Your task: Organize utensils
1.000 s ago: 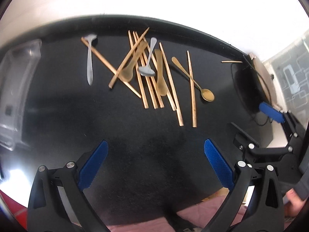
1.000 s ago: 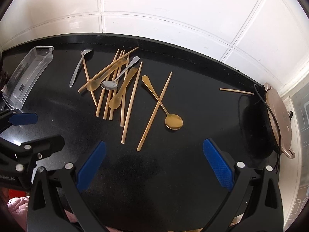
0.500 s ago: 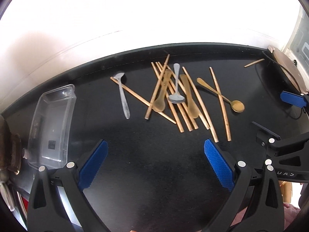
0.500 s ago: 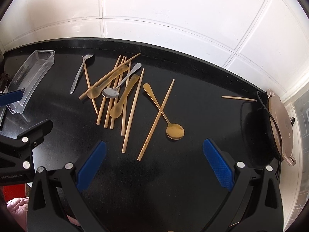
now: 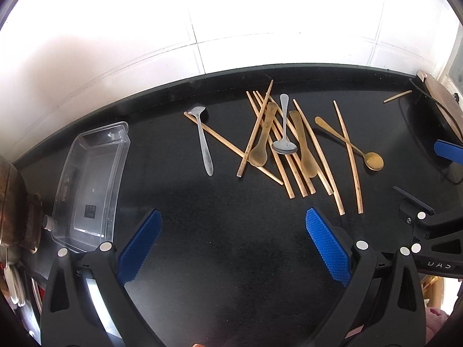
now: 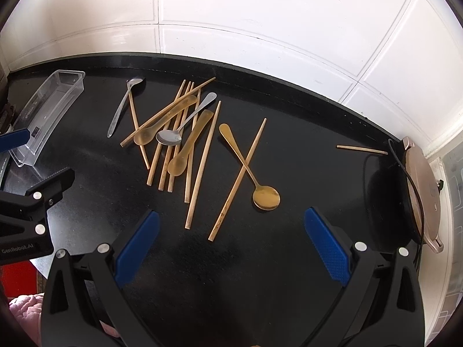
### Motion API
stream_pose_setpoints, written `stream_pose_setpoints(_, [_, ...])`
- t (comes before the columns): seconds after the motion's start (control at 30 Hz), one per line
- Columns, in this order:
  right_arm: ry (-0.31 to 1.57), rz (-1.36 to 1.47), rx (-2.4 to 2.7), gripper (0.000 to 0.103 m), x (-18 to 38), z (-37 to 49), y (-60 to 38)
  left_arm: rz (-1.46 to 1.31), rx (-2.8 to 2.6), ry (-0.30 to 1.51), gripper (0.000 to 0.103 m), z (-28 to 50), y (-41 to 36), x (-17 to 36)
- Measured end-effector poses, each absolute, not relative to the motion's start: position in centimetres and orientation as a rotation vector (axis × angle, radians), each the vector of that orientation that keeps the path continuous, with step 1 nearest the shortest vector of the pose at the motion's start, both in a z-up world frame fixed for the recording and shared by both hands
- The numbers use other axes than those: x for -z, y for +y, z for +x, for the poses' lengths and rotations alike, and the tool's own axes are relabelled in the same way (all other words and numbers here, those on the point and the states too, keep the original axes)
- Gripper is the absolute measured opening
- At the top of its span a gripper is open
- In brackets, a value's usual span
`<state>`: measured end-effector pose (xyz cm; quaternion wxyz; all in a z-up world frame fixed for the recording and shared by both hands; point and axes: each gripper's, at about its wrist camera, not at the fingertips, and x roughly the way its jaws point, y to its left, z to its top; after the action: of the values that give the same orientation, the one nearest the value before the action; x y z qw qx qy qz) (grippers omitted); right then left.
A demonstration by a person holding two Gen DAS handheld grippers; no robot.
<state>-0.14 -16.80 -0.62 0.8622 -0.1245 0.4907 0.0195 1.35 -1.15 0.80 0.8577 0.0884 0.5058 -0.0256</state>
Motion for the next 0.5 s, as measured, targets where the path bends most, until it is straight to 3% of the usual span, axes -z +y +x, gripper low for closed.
stream_pose_setpoints(0.5, [1.038,-0.276,-0.062,0.097,0.9,-0.18,-16.11,0.162,0.036,1.078,0.097,0.95,-0.63,-0.49])
